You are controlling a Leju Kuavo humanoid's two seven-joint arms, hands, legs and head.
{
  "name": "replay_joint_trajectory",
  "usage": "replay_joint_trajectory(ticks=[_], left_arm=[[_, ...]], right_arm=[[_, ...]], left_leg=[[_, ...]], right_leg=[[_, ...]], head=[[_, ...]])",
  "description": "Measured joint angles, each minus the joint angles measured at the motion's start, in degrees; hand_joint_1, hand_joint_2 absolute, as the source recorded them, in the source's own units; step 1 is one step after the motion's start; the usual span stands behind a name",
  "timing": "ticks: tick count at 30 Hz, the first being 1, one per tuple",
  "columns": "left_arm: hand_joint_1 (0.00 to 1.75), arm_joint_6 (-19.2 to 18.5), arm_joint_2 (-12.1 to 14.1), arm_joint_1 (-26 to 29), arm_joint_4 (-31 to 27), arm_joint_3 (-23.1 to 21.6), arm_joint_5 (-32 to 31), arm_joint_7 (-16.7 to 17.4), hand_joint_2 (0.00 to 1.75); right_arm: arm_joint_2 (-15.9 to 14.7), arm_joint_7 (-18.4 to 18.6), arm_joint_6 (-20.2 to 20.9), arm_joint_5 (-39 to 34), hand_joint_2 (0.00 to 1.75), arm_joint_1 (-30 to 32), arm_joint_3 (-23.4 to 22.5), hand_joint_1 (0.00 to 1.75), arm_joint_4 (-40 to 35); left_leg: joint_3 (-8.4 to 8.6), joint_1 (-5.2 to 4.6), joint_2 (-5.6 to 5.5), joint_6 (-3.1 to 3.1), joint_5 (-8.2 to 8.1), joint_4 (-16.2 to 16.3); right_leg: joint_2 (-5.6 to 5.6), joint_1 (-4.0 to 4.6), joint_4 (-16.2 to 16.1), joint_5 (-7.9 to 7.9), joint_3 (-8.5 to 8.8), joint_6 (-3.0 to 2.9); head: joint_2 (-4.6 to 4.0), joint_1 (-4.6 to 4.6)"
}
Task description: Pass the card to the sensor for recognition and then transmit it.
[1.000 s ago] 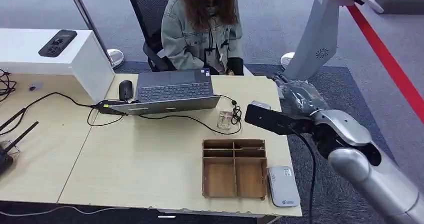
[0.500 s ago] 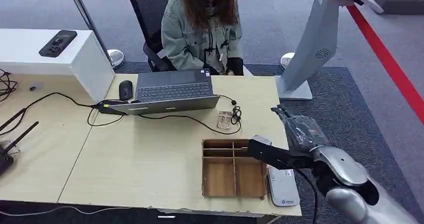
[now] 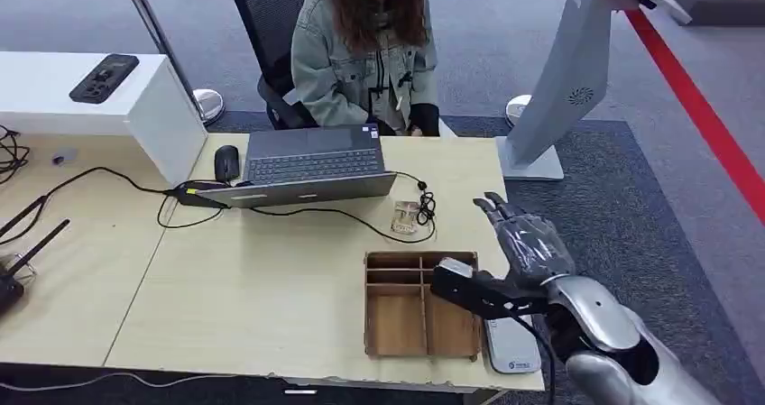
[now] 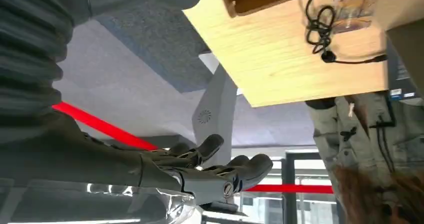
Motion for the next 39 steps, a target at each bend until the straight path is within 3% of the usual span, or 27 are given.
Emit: replay_joint_trajectory(ticks=[13, 39], left_arm=[[0.00, 0.02, -0.02, -0.10, 0.00, 0.00, -0.35, 0.68, 0.00], [0.00, 0.02, -0.02, -0.12, 0.00, 0.00, -0.33, 0.74, 0.00]], right_arm=[[4.11, -1.88, -0.26, 1.73, 1.75, 0.42, 2.03, 0.17, 2.97], [5.11, -0.61, -1.22, 1.95, 1.75, 0.62, 2.88, 0.23, 5.20]], left_leg=[[0.00, 0.00, 0.01, 0.00, 0.00, 0.00], [0.00, 0.00, 0.01, 0.00, 0.00, 0.00]], right_leg=[[0.00, 0.00, 0.00, 0.00, 0.00, 0.00], [0.00, 0.00, 0.00, 0.00, -0.01, 0.00]], head=[[0.00, 0.02], [0.00, 0.02]])
